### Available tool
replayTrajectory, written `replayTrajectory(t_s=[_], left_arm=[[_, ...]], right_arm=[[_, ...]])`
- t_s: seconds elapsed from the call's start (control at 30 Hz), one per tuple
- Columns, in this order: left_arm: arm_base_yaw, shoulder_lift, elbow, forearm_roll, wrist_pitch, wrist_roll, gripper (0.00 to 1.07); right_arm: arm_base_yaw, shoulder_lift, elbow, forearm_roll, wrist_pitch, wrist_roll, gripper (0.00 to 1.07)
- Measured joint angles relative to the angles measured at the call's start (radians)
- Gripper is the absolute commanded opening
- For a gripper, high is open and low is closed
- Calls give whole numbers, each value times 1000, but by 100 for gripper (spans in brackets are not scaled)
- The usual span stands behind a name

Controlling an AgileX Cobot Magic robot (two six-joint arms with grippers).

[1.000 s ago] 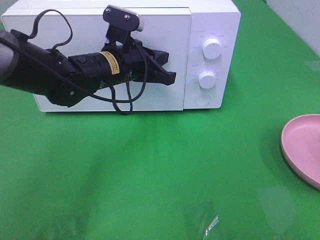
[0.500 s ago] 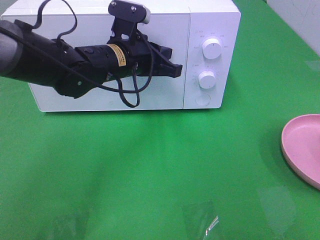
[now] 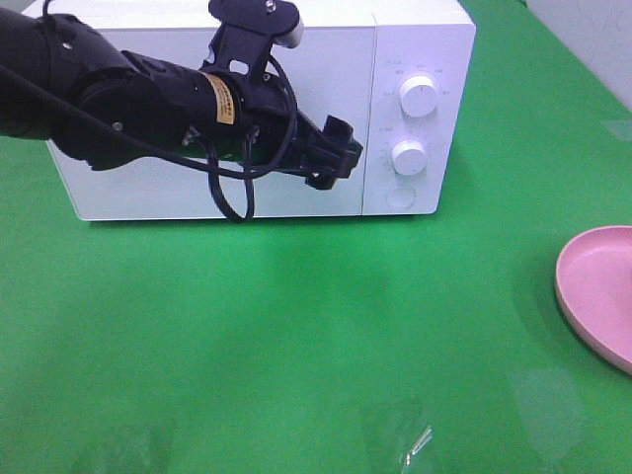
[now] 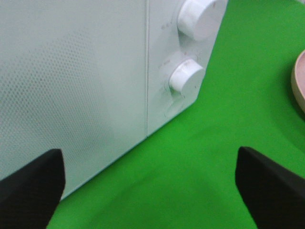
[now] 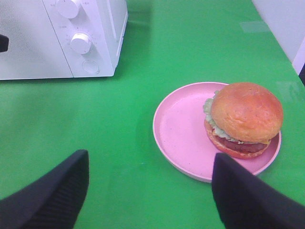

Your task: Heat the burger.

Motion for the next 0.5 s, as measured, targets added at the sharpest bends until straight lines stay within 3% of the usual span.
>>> replayTrajectory(t_s=[0.1, 0.17, 0.33, 0.37, 0.5], left_arm=[[-20, -26, 0, -20, 94, 0, 99], [-43, -80, 0, -50, 291, 0, 98], [-46, -138, 0, -55, 541, 0, 98], [-46, -170, 0, -55, 673, 1, 98], [-38, -209, 0, -55, 815, 8, 98]], right_arm=[[0, 0, 0, 0, 0, 0, 71], [0, 0, 0, 0, 0, 0, 71], [0, 0, 0, 0, 0, 0, 71], [0, 0, 0, 0, 0, 0, 71], [0, 0, 0, 0, 0, 0, 71]])
